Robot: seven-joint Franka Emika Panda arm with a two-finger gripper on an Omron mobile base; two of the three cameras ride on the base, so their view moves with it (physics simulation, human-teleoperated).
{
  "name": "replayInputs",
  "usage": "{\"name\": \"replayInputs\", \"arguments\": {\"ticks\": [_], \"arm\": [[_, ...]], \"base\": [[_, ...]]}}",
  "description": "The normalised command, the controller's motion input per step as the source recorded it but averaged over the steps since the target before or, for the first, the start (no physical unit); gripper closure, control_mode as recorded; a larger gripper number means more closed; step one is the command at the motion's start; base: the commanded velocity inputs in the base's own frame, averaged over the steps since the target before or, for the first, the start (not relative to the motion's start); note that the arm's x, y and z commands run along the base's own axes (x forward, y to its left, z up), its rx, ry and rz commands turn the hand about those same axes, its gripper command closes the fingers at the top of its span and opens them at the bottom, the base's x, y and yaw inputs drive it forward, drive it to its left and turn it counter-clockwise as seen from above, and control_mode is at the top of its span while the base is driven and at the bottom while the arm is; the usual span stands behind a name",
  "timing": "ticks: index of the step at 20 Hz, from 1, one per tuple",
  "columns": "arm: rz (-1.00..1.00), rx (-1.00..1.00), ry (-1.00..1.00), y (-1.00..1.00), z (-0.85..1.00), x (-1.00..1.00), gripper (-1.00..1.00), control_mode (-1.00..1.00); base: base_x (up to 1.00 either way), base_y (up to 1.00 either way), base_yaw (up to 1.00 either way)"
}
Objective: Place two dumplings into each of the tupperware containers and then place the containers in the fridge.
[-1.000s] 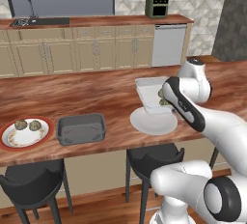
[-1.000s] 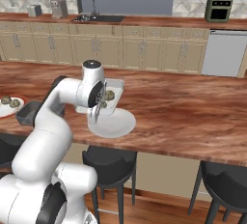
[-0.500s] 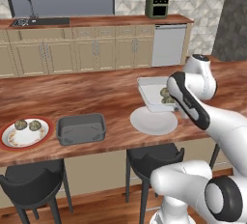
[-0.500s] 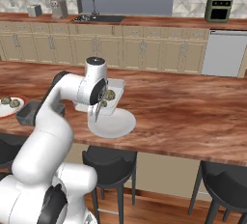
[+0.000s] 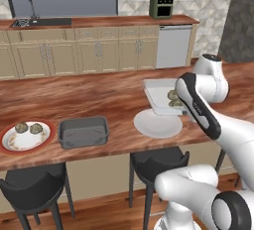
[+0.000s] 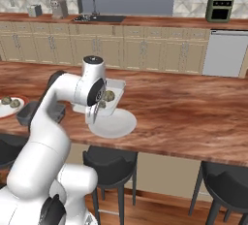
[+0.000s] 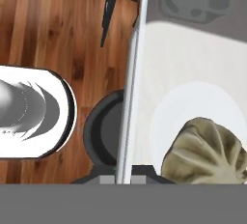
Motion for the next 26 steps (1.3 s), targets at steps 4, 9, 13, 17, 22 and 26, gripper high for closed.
{"name": "replayInputs", "arguments": {"ticks": [4,9,13,17,22,26], "arm": [[0.0,0.0,0.0,0.0,0.0,0.0,1.0,1.0],[0.0,0.0,0.0,0.0,0.0,0.0,1.0,1.0],[0.0,0.0,0.0,0.0,0.0,0.0,1.0,1.0],[0.0,0.0,0.0,0.0,0.0,0.0,1.0,1.0],[0.0,0.0,0.0,0.0,0.0,0.0,1.0,1.0],[0.0,0.0,0.0,0.0,0.0,0.0,1.0,1.0]], "base": [[-0.77,0.0,0.09],[-0.9,0.01,0.52],[-0.29,0.19,0.97],[-0.08,0.19,0.98],[0.05,0.61,0.56],[0.5,1.0,0.01]]}}
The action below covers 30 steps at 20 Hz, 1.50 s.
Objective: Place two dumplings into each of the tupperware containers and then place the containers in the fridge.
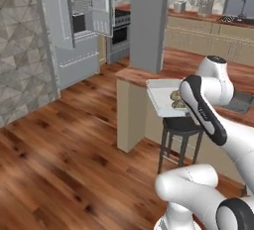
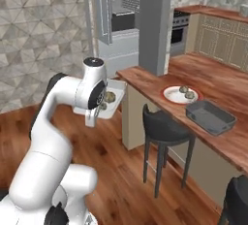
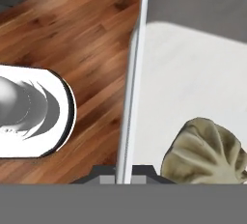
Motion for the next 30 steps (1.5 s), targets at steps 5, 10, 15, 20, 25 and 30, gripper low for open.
{"name": "replayInputs", "arguments": {"ticks": [5,10,15,20,25,30], "arm": [[0.0,0.0,0.0,0.0,0.0,0.0,1.0,1.0],[0.0,0.0,0.0,0.0,0.0,0.0,1.0,1.0],[0.0,0.0,0.0,0.0,0.0,0.0,1.0,1.0],[0.0,0.0,0.0,0.0,0.0,0.0,1.0,1.0],[0.0,0.0,0.0,0.0,0.0,0.0,1.0,1.0],[0.0,0.0,0.0,0.0,0.0,0.0,1.0,1.0]], "base": [[0.72,1.0,0.0],[0.96,1.0,-0.05],[1.0,1.0,-0.19],[1.0,1.0,-0.39],[1.0,1.0,-0.41],[0.96,1.0,-0.41]]}}
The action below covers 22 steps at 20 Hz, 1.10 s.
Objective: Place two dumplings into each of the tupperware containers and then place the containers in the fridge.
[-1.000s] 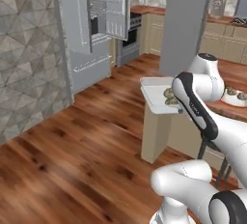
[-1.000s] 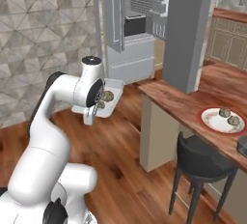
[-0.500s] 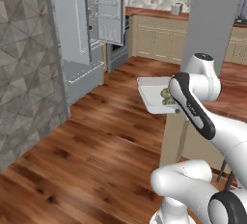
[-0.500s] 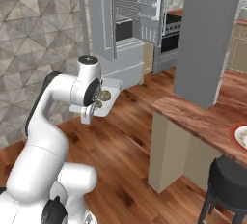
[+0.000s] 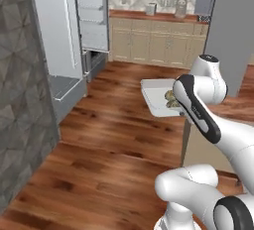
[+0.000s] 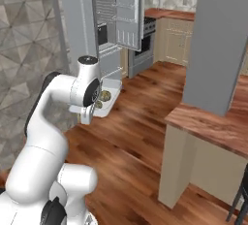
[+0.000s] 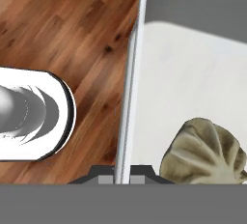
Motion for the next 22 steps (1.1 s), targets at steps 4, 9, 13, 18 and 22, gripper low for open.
{"name": "replayInputs", "arguments": {"ticks": [4,9,13,18,22], "arm": [[0.0,0.0,0.0,0.0,0.0,0.0,1.0,1.0],[0.0,0.0,0.0,0.0,0.0,0.0,1.0,1.0],[0.0,0.0,0.0,0.0,0.0,0.0,1.0,1.0],[0.0,0.0,0.0,0.0,0.0,0.0,1.0,1.0],[0.0,0.0,0.0,0.0,0.0,0.0,1.0,1.0]], "base": [[0.99,1.0,-0.44],[1.0,0.98,-0.44],[1.0,0.73,-0.5],[0.98,0.44,-0.53],[1.0,0.03,-0.38]]}}
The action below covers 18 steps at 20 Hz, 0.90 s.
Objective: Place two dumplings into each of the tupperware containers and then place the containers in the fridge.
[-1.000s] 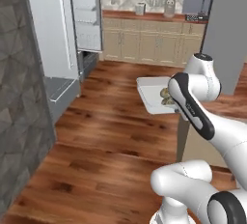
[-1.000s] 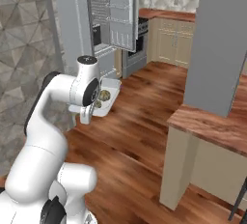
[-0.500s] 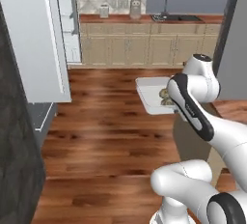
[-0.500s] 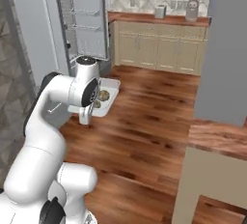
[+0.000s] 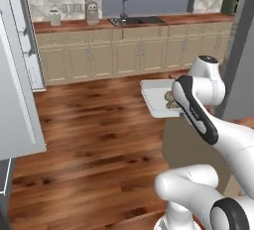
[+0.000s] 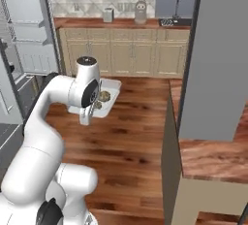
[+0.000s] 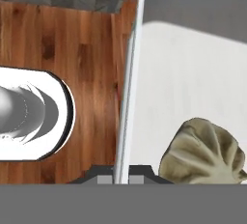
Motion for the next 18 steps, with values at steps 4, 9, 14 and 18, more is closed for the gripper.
{"name": "replayInputs", "arguments": {"ticks": [4,9,14,18], "arm": [[0.0,0.0,0.0,0.0,0.0,0.0,1.0,1.0],[0.0,0.0,0.0,0.0,0.0,0.0,1.0,1.0],[0.0,0.0,0.0,0.0,0.0,0.0,1.0,1.0],[0.0,0.0,0.0,0.0,0.0,0.0,1.0,1.0]], "base": [[0.98,-0.26,-0.02],[1.0,-0.21,0.13],[0.97,-0.11,0.51],[0.9,-0.27,0.74]]}}
